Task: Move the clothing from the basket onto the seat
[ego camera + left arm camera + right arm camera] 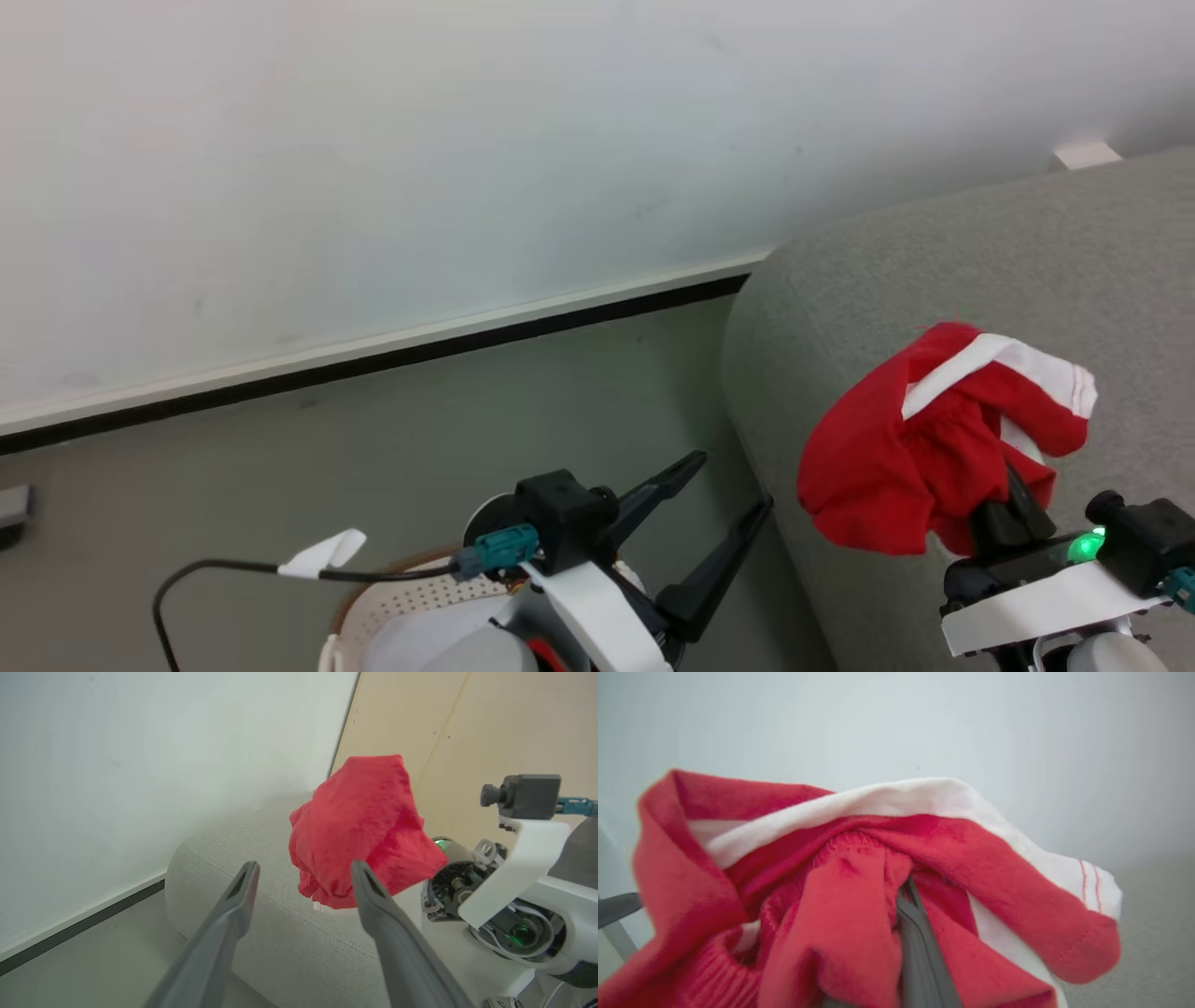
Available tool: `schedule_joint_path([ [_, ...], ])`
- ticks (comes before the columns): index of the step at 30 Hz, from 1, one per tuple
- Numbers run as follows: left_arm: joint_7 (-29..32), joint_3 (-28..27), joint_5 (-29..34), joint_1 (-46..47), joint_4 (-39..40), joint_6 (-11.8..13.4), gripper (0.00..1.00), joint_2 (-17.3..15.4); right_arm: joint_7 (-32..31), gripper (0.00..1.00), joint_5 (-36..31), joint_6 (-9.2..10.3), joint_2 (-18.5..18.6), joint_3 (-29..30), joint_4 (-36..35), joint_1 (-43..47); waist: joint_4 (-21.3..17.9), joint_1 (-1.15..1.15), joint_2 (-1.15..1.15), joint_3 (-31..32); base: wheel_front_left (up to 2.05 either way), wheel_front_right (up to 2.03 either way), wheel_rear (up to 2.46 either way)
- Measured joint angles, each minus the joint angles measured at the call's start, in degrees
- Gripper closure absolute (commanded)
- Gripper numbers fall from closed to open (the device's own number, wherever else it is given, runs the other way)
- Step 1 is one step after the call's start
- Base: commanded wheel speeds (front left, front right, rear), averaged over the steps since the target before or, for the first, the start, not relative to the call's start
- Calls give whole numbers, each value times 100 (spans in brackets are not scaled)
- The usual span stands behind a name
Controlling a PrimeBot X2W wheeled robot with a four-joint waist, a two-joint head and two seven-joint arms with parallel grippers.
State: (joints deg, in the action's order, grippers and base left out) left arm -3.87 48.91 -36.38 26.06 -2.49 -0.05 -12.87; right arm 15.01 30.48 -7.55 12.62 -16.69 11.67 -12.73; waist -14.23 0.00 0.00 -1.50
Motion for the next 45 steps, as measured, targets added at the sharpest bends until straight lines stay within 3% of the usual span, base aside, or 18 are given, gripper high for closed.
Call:
schedule_joint_path([
  [9,-26,67,291,103,-71,30,0,-172,0,100,-119,0,-66,498,-271,175,-778,0,0,-307,0,0,0],
  [16,-76,98,354,191,-192,67,0,-185,-8,100,-135,0,-119,619,-377,229,-1082,0,0,-445,0,0,0],
  [25,-65,171,477,432,-182,64,0,-170,-156,100,-108,0,-131,809,-449,-181,-1004,0,0,-707,0,0,0],
  [30,-30,215,675,699,-91,52,0,-189,-480,100,-80,0,77,1042,-305,-803,-876,0,0,-1020,0,0,0],
  [38,26,267,837,1014,-18,0,0,-237,-948,100,-26,0,581,1405,140,-1960,-578,1,0,-1694,0,0,0],
  [45,90,270,1003,1362,59,-60,0,-272,-1099,100,127,0,1339,1736,1083,-3196,-295,1,0,-2402,0,0,0],
])
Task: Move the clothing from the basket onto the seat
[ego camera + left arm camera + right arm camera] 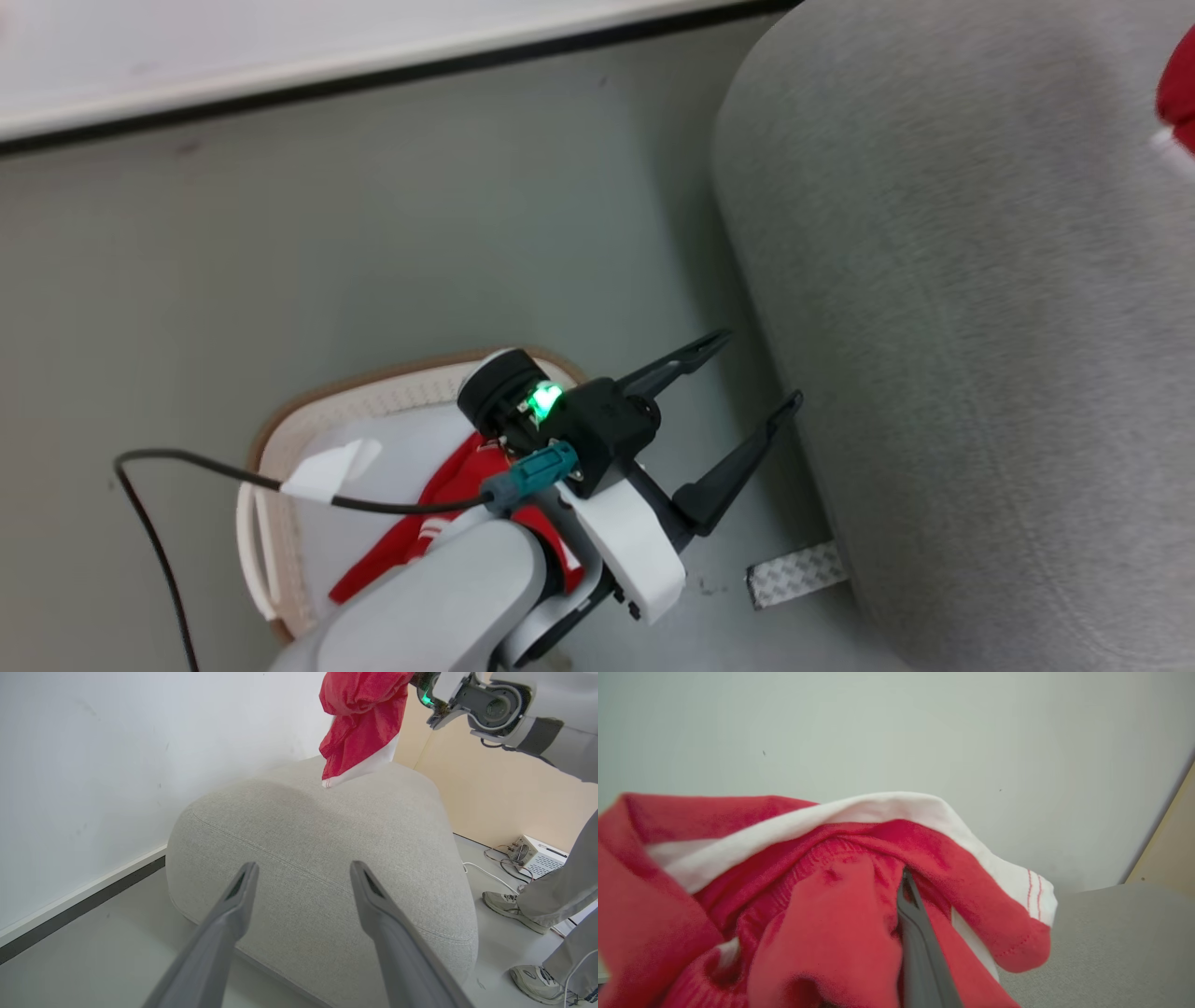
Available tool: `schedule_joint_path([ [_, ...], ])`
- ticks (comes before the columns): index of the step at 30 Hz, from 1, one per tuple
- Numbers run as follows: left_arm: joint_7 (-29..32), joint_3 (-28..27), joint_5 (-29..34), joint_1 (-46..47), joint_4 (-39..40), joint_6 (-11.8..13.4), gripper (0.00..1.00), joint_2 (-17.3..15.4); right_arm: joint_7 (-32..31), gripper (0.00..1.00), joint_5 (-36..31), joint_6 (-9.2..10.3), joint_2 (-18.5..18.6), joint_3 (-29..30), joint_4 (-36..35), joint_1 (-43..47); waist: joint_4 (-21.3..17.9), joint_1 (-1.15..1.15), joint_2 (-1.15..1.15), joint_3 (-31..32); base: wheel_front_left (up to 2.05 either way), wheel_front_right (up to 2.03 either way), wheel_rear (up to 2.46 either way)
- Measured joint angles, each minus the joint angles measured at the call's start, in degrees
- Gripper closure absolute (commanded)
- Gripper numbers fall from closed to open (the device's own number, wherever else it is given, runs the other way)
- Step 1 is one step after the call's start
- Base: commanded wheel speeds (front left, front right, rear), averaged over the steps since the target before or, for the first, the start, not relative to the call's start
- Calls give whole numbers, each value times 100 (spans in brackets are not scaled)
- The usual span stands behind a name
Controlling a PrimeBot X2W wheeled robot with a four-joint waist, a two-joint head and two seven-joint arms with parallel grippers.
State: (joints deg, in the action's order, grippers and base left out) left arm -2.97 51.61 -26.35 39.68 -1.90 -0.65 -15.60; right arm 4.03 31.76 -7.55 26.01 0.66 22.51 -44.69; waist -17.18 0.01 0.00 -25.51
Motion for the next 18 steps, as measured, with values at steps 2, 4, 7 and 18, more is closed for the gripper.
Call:
schedule_joint_path([
  [2,1,-8,14,62,9,-1,0,0,-44,100,34,0,164,45,341,-276,94,0,0,-201,0,0,0],
  [4,2,-16,34,136,14,-1,0,-7,-51,100,24,0,318,135,656,-508,192,0,0,-399,0,0,0],
  [7,3,-46,57,216,25,0,0,-30,-176,100,-69,0,490,132,1125,-782,346,0,0,-674,0,0,0],
  [18,-122,-157,62,377,-40,45,0,-79,-1556,100,-611,0,899,-539,2835,-1229,858,0,0,-1262,0,0,0],
])
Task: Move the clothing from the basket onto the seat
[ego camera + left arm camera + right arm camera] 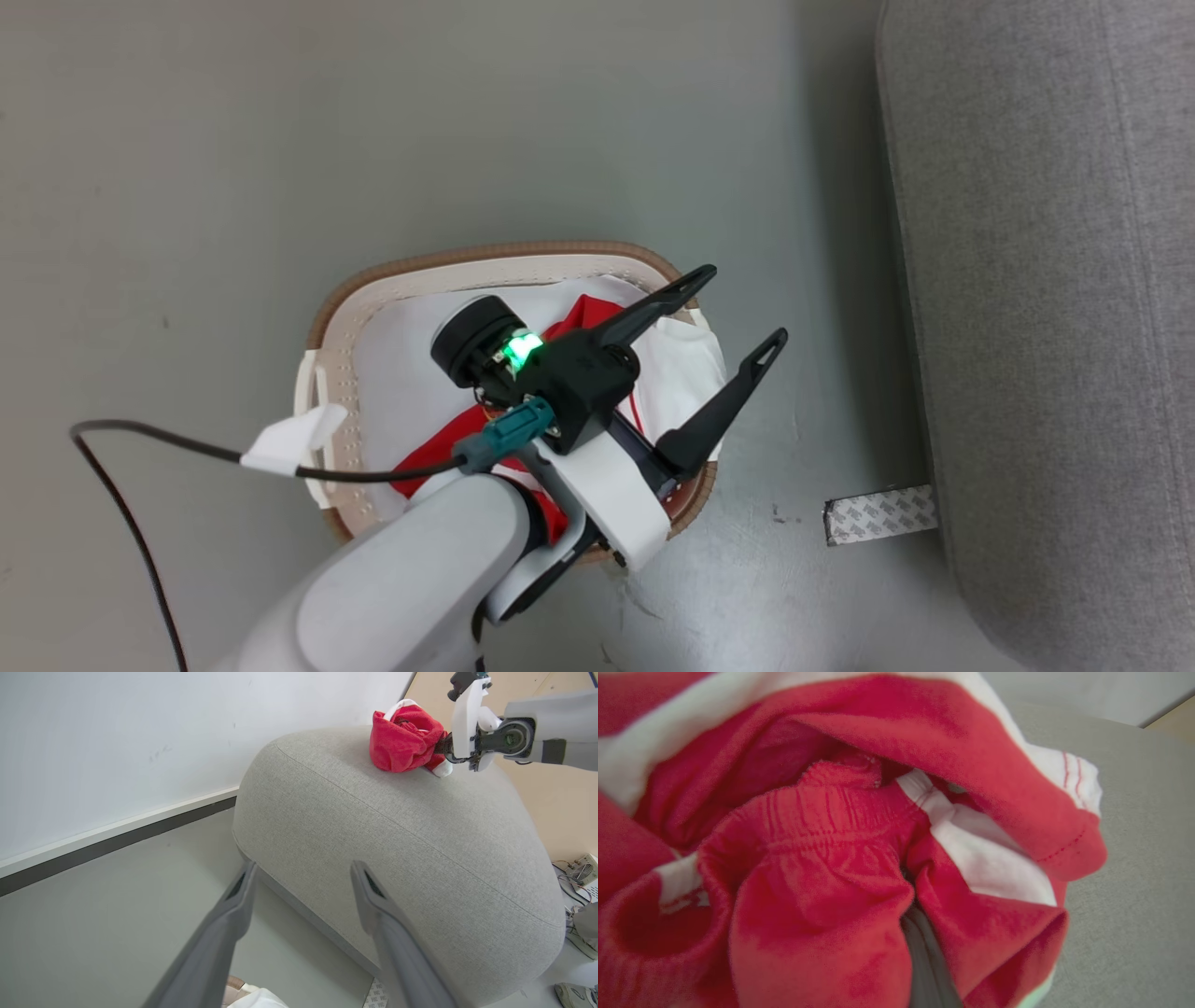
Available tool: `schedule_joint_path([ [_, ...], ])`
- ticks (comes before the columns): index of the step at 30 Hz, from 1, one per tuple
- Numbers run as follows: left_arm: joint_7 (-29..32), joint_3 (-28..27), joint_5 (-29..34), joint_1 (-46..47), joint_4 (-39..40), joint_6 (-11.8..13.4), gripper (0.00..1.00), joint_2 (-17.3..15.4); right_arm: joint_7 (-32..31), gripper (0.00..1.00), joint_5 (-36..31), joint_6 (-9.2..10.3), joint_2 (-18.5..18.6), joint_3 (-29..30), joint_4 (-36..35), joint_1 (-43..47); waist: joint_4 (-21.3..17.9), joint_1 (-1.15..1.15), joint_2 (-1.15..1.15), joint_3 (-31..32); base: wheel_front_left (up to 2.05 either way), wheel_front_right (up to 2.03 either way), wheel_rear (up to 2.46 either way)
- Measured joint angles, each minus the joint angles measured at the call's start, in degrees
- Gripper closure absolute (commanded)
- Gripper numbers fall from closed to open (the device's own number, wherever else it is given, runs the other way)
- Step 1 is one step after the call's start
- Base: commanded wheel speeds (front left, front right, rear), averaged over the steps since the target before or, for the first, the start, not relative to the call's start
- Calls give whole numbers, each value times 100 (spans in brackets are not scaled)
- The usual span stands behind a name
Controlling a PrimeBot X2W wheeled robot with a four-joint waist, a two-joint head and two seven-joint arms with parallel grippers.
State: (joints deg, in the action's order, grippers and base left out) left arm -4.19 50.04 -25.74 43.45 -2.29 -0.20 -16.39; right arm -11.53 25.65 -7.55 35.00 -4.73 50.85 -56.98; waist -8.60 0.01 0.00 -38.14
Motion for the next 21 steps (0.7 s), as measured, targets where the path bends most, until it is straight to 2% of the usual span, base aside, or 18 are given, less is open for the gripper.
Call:
schedule_joint_path([
  [3,-41,-35,-9,7,-48,10,0,-10,-159,100,67,0,-2,-89,166,-61,40,0,0,10,0,0,0],
  [4,-53,-43,-13,9,-66,18,0,-12,-159,95,82,0,3,-121,211,-64,40,0,0,34,0,0,0],
  [6,-87,-57,-25,8,-91,23,0,-21,-158,64,98,0,5,-186,287,-65,35,0,0,99,0,0,0],
  [7,-91,-60,-42,6,-105,24,0,-24,-155,59,118,0,8,-215,319,-65,30,0,0,136,0,0,0],
  [8,-97,-62,-49,2,-118,27,0,-27,-149,17,127,0,10,-254,342,-65,23,0,0,178,0,0,0],
  [9,-122,-63,-55,-9,-138,33,0,-30,-120,0,137,0,8,-297,367,-63,13,-1,0,230,0,0,0],
  [14,-212,-31,-76,-103,-229,47,0,-53,-21,0,154,0,-27,-556,401,26,-31,-1,0,507,0,0,0],
  [21,-408,-120,-285,-497,-422,183,0,-132,-51,0,315,0,-22,-1266,204,594,-85,-1,0,1321,0,0,0],
])
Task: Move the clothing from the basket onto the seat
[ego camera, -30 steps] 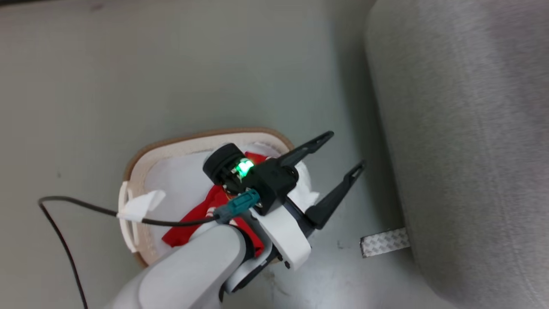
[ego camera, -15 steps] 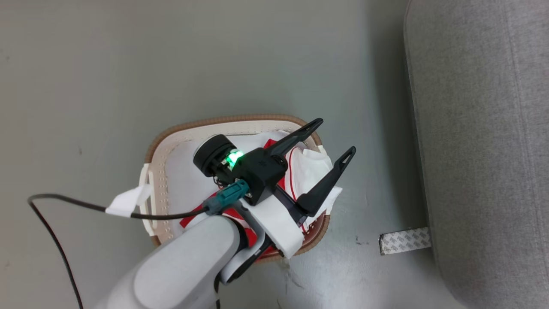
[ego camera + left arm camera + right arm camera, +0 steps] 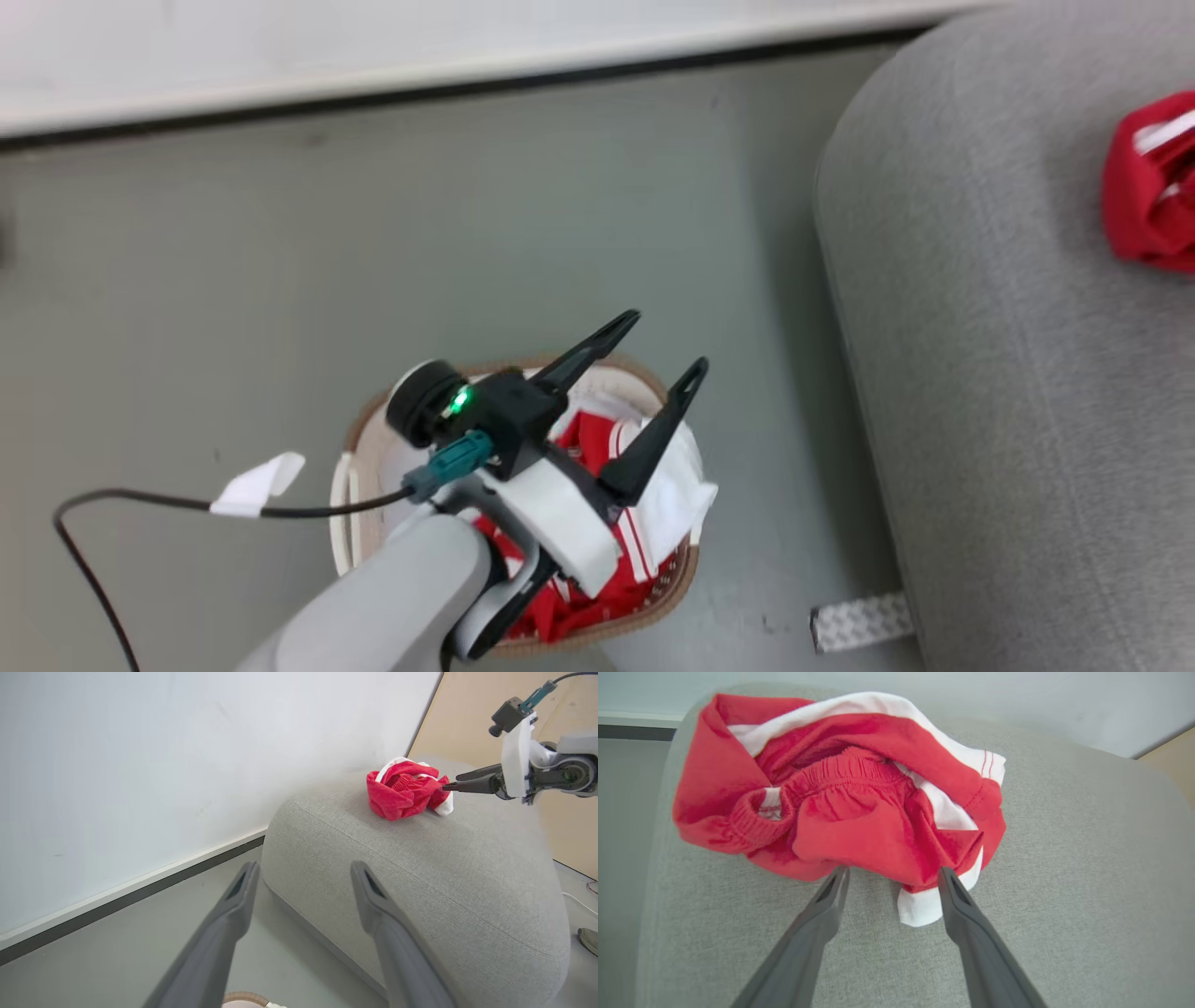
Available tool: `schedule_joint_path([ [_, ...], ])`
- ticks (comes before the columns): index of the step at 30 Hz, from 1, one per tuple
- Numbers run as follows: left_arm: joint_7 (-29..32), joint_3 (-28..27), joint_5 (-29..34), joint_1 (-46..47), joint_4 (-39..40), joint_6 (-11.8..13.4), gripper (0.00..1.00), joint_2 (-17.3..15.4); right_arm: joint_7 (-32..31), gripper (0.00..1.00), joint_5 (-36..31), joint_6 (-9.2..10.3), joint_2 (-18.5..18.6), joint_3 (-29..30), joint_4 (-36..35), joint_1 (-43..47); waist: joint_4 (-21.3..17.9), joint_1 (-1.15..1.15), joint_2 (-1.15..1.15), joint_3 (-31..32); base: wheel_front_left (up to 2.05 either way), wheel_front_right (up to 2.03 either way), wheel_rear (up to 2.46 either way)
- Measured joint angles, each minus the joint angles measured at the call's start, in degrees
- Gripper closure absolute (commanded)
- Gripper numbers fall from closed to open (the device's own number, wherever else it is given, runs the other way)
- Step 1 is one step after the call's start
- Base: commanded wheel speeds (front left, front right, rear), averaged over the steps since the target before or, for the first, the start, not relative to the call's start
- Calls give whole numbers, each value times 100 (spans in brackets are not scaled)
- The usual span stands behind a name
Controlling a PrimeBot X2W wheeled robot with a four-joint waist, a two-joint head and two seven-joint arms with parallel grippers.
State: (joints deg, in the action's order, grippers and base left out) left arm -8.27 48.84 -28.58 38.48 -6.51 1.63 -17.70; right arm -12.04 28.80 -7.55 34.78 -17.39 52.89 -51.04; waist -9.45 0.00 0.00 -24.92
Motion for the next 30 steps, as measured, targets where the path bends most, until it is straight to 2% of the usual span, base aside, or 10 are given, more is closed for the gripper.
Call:
schedule_joint_path([
  [1,-54,-62,-70,-145,-18,89,0,-49,38,0,64,0,86,-255,-231,179,-8,0,0,277,0,0,0],
  [10,-224,-500,-383,-652,100,465,0,-430,353,0,605,0,314,-780,-1325,578,-17,-1,0,1336,0,0,0],
  [16,-352,-893,-592,-1085,266,798,0,-676,664,0,958,0,257,-601,-2296,863,102,-1,0,1938,0,0,0],
  [20,-430,-1104,-744,-1521,370,1010,0,-891,1039,0,950,0,-74,-192,-2787,1262,228,-2,0,2252,0,0,0],
  [24,-505,-1408,-886,-1980,506,1277,0,-1089,1454,0,635,0,-548,242,-3249,1948,391,-2,0,2457,0,0,0],
  [25,-545,-1491,-904,-2087,545,1336,0,-1118,1568,0,568,0,-699,382,-3356,2148,436,-2,0,2488,0,0,0],
  [26,-594,-1668,-956,-2289,604,1427,0,-1161,1682,0,428,0,-1036,645,-3593,2586,525,-2,0,2542,0,0,0],
  [30,-647,-1933,-1031,-2726,670,1559,0,-1188,1801,0,56,0,-1768,917,-4244,3513,673,-1,0,2618,0,0,0],
])
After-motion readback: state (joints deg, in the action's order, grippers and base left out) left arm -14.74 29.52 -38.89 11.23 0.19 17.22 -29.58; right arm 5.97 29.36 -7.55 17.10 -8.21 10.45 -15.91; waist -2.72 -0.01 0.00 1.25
